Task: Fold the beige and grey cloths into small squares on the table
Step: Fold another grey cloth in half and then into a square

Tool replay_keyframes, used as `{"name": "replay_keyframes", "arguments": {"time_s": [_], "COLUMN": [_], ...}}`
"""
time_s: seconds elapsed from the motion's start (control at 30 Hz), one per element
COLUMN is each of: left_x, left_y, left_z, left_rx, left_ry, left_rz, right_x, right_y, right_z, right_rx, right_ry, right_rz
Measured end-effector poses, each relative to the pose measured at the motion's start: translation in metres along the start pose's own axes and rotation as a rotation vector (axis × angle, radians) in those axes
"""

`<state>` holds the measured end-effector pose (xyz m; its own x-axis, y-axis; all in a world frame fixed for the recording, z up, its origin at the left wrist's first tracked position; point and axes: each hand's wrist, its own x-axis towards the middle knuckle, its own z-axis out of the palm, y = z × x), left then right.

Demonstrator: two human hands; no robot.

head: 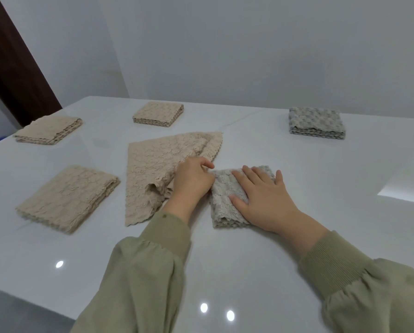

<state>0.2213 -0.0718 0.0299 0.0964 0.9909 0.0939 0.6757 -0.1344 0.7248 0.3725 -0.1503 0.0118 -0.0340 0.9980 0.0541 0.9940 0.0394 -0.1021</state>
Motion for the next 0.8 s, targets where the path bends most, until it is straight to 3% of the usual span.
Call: {"name": "replay_keyframes", "arguments": {"time_s": [0.37, 0.5, 0.6, 0.7, 0.8], "left_x": [-0.003, -0.015, -0.031, -0.04, -0.036], "left_y": [-0.001, 0.001, 0.012, 0.007, 0.001], "left_z": [0.01, 0.003, 0.002, 0.018, 0.023], "left_rx": [0.237, 0.15, 0.253, 0.552, 0.653], "left_ry": [0.072, 0.252, 0.047, -0.25, -0.339], "left_rz": [0.145, 0.333, 0.508, 0.459, 0.409], "right_x": [-0.001, -0.006, -0.004, 0.0, 0.004], "right_y": [0.001, 0.005, 0.005, 0.006, 0.009], "right_z": [-0.002, -0.011, -0.014, -0.002, 0.0], "right_rx": [0.09, 0.398, 0.314, 0.117, 0.066], "right_ry": [0.001, 0.315, 0.367, 0.128, -0.004], "right_rz": [0.009, 0.064, 0.058, 0.032, 0.083]}}
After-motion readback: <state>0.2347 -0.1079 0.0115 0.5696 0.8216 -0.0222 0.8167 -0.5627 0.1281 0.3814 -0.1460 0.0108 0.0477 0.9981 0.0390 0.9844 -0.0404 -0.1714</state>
